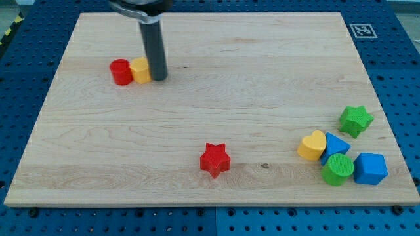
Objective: Push the yellow hexagon along with the red circle
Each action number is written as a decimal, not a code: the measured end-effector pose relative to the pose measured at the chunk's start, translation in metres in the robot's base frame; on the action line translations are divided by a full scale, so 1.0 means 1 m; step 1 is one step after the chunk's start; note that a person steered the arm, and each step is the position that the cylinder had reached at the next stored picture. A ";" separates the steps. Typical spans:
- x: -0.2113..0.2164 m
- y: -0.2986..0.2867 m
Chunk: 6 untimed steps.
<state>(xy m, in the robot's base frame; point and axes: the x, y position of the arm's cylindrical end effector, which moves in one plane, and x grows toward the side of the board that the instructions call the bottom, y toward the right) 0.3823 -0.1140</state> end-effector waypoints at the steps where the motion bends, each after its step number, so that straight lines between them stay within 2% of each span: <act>1: 0.008 -0.004; 2: 0.040 -0.007; 3: 0.037 -0.058; 4: 0.034 -0.085; 5: 0.029 -0.085; 6: 0.004 -0.085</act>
